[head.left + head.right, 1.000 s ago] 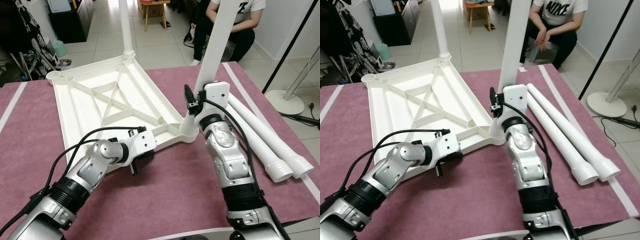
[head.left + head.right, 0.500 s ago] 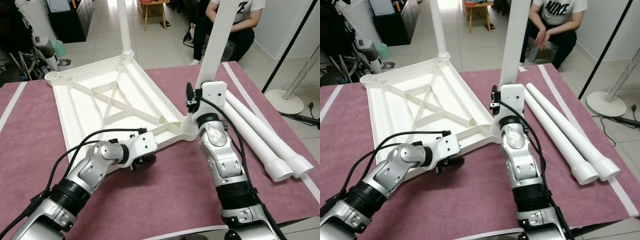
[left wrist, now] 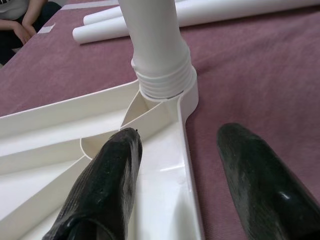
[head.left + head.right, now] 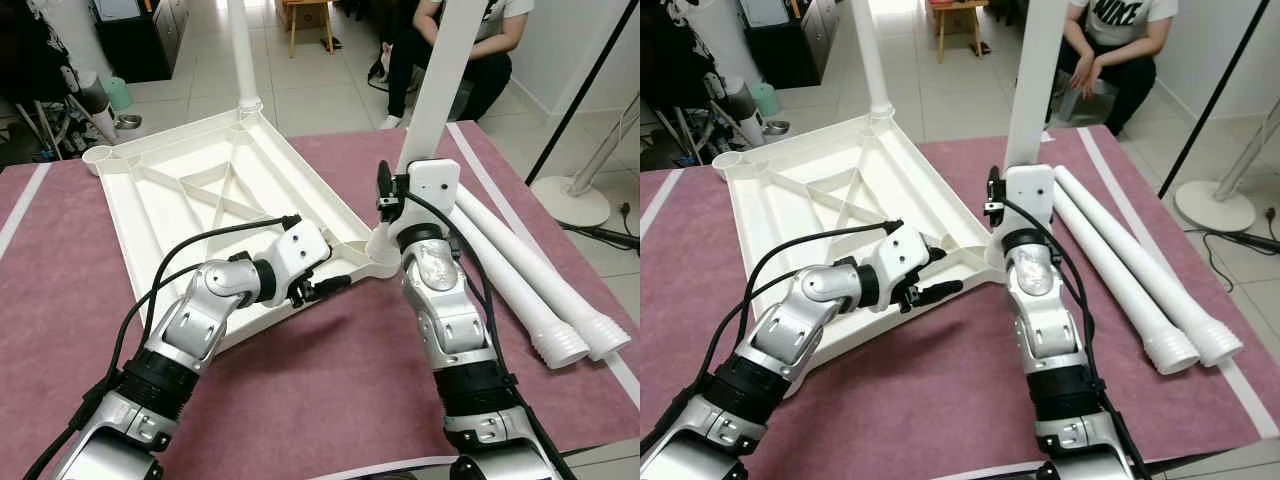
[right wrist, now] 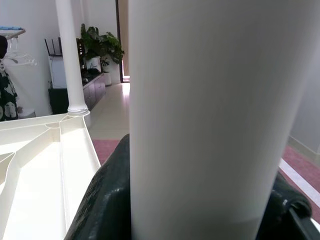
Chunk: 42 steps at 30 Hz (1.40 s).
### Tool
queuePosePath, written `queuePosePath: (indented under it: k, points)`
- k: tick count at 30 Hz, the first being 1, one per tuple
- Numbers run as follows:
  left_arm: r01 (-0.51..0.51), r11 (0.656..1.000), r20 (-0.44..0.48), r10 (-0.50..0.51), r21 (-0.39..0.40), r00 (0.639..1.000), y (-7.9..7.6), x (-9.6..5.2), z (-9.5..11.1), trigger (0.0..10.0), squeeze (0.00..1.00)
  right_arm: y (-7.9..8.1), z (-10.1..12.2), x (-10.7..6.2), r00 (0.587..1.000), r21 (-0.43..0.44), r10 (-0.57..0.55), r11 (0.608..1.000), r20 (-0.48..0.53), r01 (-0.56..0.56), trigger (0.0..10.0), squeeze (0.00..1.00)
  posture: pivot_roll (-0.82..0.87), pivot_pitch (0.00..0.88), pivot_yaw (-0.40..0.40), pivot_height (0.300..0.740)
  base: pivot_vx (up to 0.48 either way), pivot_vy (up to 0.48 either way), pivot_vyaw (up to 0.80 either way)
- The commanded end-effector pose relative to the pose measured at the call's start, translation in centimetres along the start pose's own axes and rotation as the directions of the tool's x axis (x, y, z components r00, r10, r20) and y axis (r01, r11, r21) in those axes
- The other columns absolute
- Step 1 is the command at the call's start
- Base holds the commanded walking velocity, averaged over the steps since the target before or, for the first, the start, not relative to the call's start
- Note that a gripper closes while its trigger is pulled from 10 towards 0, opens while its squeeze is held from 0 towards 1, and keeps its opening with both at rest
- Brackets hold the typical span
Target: Building children table
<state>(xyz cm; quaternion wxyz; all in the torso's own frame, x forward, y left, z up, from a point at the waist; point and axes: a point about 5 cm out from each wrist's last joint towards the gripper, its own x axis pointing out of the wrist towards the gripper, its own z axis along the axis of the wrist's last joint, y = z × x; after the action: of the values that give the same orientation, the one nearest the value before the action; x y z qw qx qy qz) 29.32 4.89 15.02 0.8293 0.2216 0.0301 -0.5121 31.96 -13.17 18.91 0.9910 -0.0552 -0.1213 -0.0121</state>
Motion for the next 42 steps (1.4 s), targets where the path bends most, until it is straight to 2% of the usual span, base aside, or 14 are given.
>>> queuePosePath:
  k: [1, 4, 10, 19, 20, 22, 23, 24, 28, 30, 31, 32, 33, 42]
  points:
    - [-0.167, 0.986, -0.054, 0.168, 0.025, 0.984, 0.6, 0.2, -0.6, 10.0, 0.00, -1.7, -3.5, -0.7, 0.985, -0.039, -0.052, 0.998, -0.162, 0.046, 10.0, 0.00, -0.03, 0.000, 0.121, 0.740, 0.000, 0.000, 0.00]
    - [-0.127, 0.990, -0.097, 0.132, 0.053, 0.987, -0.5, 0.6, -0.9, 10.0, 0.00, -1.7, -3.4, -0.6, 0.986, 0.001, -0.032, 0.999, -0.166, 0.033, 10.0, 0.00, -0.03, 0.000, 0.124, 0.740, 0.000, 0.000, 0.00]
    - [-0.184, 0.982, -0.178, 0.175, -0.034, 0.968, -1.9, 1.9, -1.6, 10.0, 0.00, -1.7, -3.4, -0.5, 0.986, 0.037, -0.013, 0.999, -0.167, 0.019, 10.0, 0.00, -0.03, 0.000, 0.123, 0.740, 0.000, 0.000, 0.00]
    - [-0.366, 0.929, -0.271, 0.337, -0.061, 0.902, -0.8, 3.1, -2.7, 10.0, 0.00, -1.4, -3.4, -0.4, 0.986, 0.043, 0.005, 0.999, -0.165, 0.003, 10.0, 0.00, -0.03, 0.000, 0.122, 0.740, 0.000, 0.000, 0.00]
    - [-0.372, 0.926, -0.273, 0.343, -0.061, 0.899, -0.7, 3.1, -2.8, 8.3, 0.00, -1.4, -3.4, -0.5, 0.986, 0.044, 0.005, 0.999, -0.165, 0.002, 10.0, 0.00, -0.03, 0.000, 0.122, 0.740, 0.000, 0.000, 0.00]
    - [-0.372, 0.926, -0.273, 0.343, -0.061, 0.899, -0.7, 3.1, -2.8, 8.3, 0.00, -1.4, -3.4, -0.5, 0.986, 0.044, 0.005, 0.999, -0.165, 0.002, 10.0, 0.00, -0.03, 0.000, 0.122, 0.740, 0.000, 0.000, 0.00]
    - [-0.365, 0.929, -0.280, 0.337, -0.056, 0.899, -0.7, 3.0, -2.8, 4.0, 0.00, -1.4, -3.4, -0.5, 0.986, 0.046, 0.007, 0.999, -0.165, 0.001, 10.0, 0.00, -0.03, 0.000, 0.123, 0.740, 0.000, 0.000, 0.00]
    - [-0.324, 0.944, -0.284, 0.297, -0.052, 0.912, -1.0, 2.9, -3.0, 3.2, 0.00, -1.4, -3.4, -0.5, 0.986, 0.048, 0.008, 0.999, -0.165, 0.000, 10.0, 0.00, -0.03, 0.000, 0.123, 0.740, 0.000, 0.000, 0.00]
    - [-0.274, 0.960, -0.292, 0.247, -0.056, 0.924, -1.5, 2.8, -3.1, 3.3, 0.00, -1.4, -3.4, -0.5, 0.986, 0.049, 0.008, 0.999, -0.165, 0.000, 10.0, 0.00, -0.03, 0.000, 0.123, 0.740, 0.000, 0.000, 0.00]
    - [-0.222, 0.974, -0.296, 0.197, -0.053, 0.935, -2.2, 2.8, -3.3, 2.6, 0.00, -1.4, -3.4, -0.4, 0.986, 0.050, 0.009, 0.999, -0.165, -0.001, 10.0, 0.00, -0.02, 0.000, 0.122, 0.740, 0.000, 0.000, 0.00]
    - [-0.191, 0.980, -0.305, 0.166, -0.053, 0.938, -2.7, 2.9, -3.5, 2.1, 0.00, -1.4, -3.4, -0.4, 0.986, 0.051, 0.010, 0.999, -0.165, -0.001, 10.0, 0.00, -0.02, 0.000, 0.122, 0.740, 0.000, 0.000, 0.00]
    - [-0.173, 0.984, -0.315, 0.150, -0.047, 0.937, -3.1, 3.0, -3.7, 0.2, 0.00, -1.3, -3.4, -0.4, 0.986, 0.052, 0.011, 0.999, -0.165, -0.002, 10.0, 0.00, -0.02, 0.000, 0.122, 0.740, 0.000, 0.000, 0.00]
    - [-0.162, 0.986, -0.324, 0.139, -0.043, 0.936, -3.3, 3.0, -3.8, 0.0, 0.00, -1.3, -3.4, -0.4, 0.986, 0.053, 0.011, 0.999, -0.165, -0.002, 10.0, 0.00, -0.02, 0.000, 0.122, 0.740, 0.000, 0.000, 0.00]
    - [-0.117, 0.993, -0.334, 0.100, -0.031, 0.937, -3.4, 3.0, -4.2, 0.0, 0.00, -1.4, -3.3, -0.3, 0.987, 0.054, 0.010, 0.999, -0.161, -0.001, 10.0, 0.00, -0.03, 0.000, 0.123, 0.740, 0.000, 0.000, 0.00]
